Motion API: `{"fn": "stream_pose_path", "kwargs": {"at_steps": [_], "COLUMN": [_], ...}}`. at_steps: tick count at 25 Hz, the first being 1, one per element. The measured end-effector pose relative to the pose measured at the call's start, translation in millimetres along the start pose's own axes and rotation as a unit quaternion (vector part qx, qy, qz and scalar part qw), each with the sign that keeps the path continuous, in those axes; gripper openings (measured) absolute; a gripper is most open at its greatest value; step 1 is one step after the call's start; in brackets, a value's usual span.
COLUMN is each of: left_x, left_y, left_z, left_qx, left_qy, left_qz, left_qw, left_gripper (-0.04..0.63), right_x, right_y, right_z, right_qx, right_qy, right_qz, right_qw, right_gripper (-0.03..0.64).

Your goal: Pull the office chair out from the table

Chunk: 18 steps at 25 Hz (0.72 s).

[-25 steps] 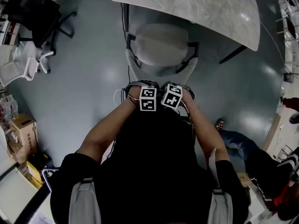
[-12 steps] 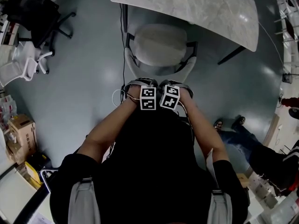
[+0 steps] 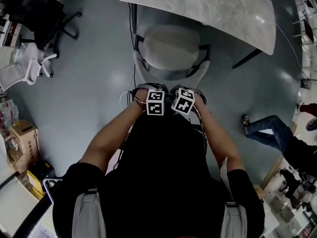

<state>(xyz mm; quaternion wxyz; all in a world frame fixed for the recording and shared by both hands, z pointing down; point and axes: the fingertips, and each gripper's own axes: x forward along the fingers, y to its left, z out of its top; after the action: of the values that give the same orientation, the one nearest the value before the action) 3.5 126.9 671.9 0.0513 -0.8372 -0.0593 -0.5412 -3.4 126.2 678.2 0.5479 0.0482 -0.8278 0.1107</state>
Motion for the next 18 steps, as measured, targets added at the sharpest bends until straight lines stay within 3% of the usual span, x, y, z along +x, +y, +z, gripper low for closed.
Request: {"fn": "stream_pose_path", "kwargs": {"at_steps": [7,18], "left_x": [-6.1,-12.4], "left_y": [0.0,-33.2], "left_z": [-1.0,-14.7], "left_qx": [0.004,0.011], "left_qy": [-0.002,0.006], "left_qz": [0.006,-0.001], "left_qw": [1.0000,0.9999], "left_gripper": [0.069,0.071], "right_x": [-2.9,8.4], "right_y": [0.7,37.8], "right_z": [5.0,14.1], "right_qx": [0.021,0.020], "right_qy": [-0.012,-0.010], "right_qz": [-0.010,0.025], "right_qw": [1.000,0.999], "right_gripper": [0.072,0.067]}}
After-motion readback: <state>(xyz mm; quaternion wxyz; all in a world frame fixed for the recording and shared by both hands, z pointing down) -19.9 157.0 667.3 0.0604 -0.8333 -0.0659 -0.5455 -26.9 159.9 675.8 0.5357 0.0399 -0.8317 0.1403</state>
